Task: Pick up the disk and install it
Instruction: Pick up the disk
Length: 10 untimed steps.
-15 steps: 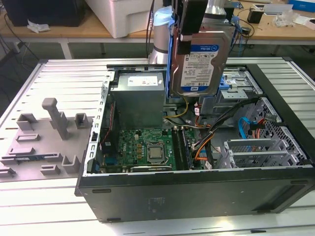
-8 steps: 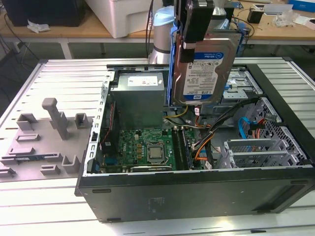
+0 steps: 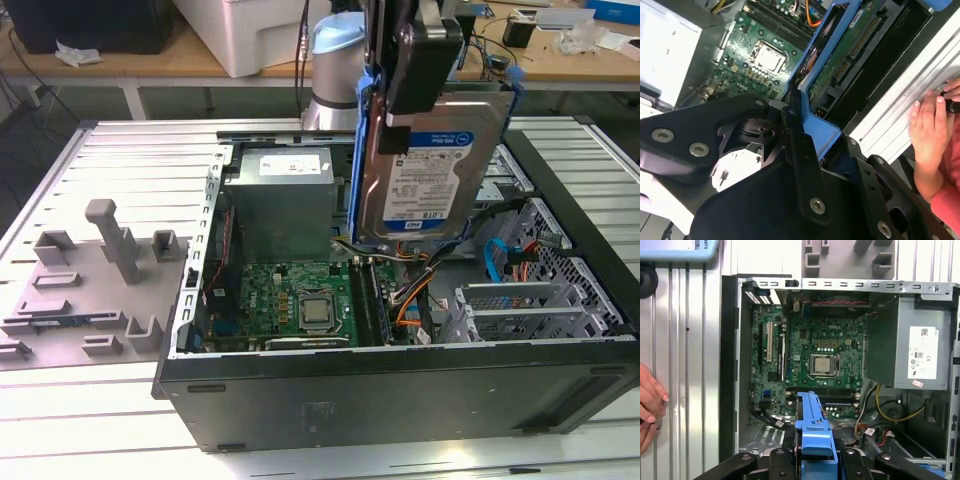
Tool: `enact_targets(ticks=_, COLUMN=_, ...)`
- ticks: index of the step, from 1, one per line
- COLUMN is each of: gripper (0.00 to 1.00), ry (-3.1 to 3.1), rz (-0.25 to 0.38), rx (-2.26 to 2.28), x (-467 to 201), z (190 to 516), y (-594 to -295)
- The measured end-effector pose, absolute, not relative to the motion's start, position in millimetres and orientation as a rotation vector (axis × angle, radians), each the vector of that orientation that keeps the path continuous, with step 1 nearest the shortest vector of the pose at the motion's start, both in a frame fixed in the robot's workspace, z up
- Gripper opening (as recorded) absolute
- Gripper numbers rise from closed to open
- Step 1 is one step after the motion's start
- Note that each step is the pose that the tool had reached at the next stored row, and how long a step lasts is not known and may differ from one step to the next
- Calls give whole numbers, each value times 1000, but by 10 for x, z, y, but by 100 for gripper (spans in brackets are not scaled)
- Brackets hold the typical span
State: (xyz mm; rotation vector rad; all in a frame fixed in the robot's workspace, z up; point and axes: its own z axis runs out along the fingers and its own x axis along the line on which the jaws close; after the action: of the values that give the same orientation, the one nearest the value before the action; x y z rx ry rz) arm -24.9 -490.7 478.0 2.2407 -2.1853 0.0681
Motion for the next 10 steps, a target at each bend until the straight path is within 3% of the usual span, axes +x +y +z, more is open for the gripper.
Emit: enact_targets(ticks=10, gripper=37, ry=-2177, rz=50, rx=2233, x=315, z=4781, y=-5057)
